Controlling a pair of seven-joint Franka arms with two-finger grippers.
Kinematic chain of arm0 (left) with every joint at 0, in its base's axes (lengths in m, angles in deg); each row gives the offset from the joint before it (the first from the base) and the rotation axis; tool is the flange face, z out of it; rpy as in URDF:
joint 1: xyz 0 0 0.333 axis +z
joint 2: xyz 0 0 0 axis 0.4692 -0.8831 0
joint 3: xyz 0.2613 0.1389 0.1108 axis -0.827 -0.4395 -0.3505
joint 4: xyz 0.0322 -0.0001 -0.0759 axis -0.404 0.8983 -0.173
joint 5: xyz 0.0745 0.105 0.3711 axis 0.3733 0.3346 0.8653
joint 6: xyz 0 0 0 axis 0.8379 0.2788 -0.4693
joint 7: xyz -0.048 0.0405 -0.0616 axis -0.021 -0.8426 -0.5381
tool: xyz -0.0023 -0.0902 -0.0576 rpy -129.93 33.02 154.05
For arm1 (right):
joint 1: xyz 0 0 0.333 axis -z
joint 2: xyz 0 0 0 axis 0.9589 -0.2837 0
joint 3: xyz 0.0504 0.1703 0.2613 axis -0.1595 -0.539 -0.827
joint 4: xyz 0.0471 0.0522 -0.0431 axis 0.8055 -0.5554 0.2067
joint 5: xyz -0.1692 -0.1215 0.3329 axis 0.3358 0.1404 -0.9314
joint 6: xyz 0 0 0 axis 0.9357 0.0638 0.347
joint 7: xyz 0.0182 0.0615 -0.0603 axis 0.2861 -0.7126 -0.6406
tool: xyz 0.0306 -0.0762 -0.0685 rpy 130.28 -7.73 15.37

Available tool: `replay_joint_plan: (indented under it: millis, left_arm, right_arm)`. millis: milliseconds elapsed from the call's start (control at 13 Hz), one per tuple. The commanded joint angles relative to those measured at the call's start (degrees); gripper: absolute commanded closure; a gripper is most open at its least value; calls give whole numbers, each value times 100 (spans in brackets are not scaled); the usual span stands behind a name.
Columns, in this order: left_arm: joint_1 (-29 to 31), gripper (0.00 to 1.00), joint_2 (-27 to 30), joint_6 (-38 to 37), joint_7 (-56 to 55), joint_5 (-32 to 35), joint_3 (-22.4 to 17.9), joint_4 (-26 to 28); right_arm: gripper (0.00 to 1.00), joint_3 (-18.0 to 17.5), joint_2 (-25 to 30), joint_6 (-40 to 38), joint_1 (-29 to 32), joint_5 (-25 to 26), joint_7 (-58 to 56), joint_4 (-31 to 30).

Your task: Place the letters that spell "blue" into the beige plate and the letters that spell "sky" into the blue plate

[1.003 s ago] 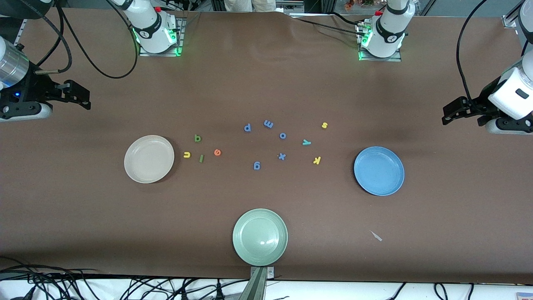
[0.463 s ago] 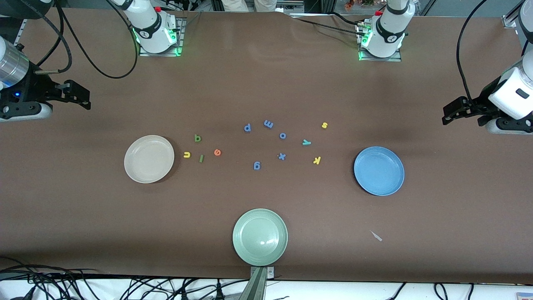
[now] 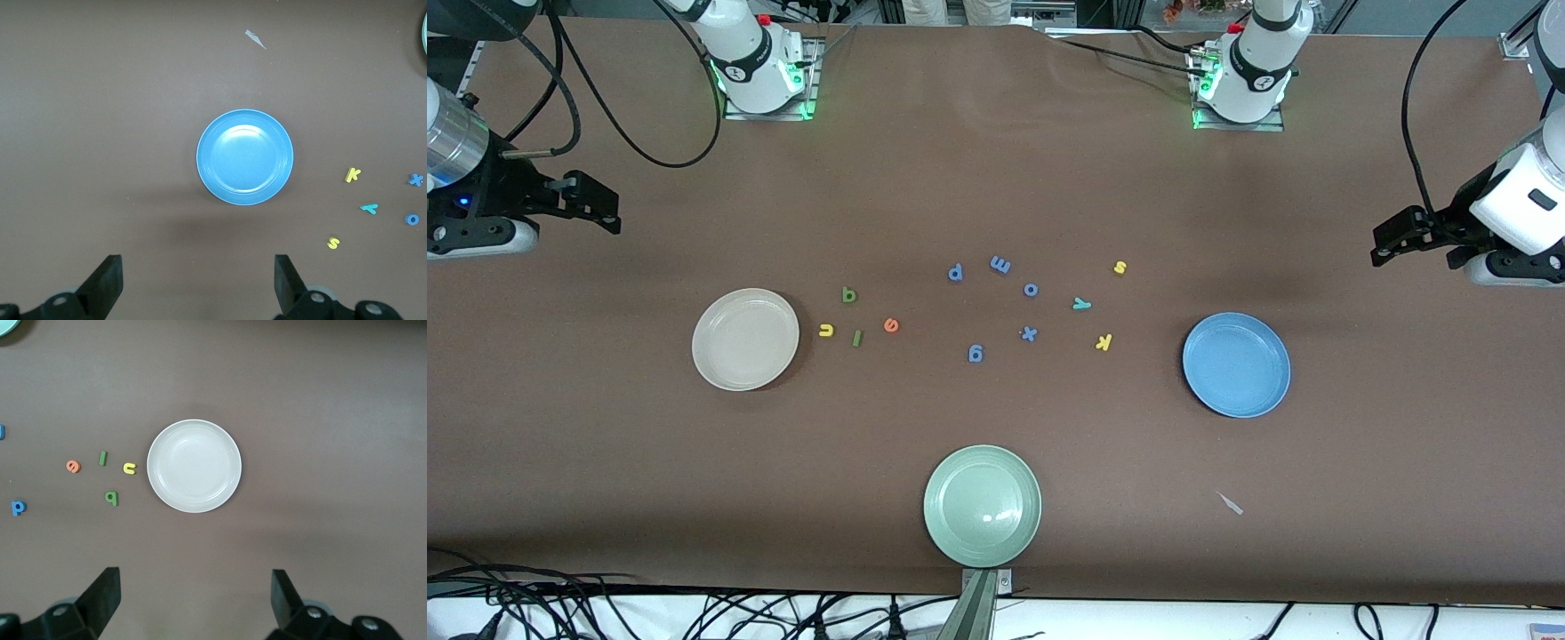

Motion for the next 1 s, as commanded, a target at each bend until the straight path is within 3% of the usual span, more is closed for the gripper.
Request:
replay_joint_plan:
  millis: [0,926]
  left_arm:
    - [-13,0,-33,-135,1,60,4,-155]
    - [-4,0,-24,-162,-8,60,144,-155]
  right_arm:
    - [0,-17,-11,11,31,23,10,42]
    - [0,-17,-11,11,31,23,10,42]
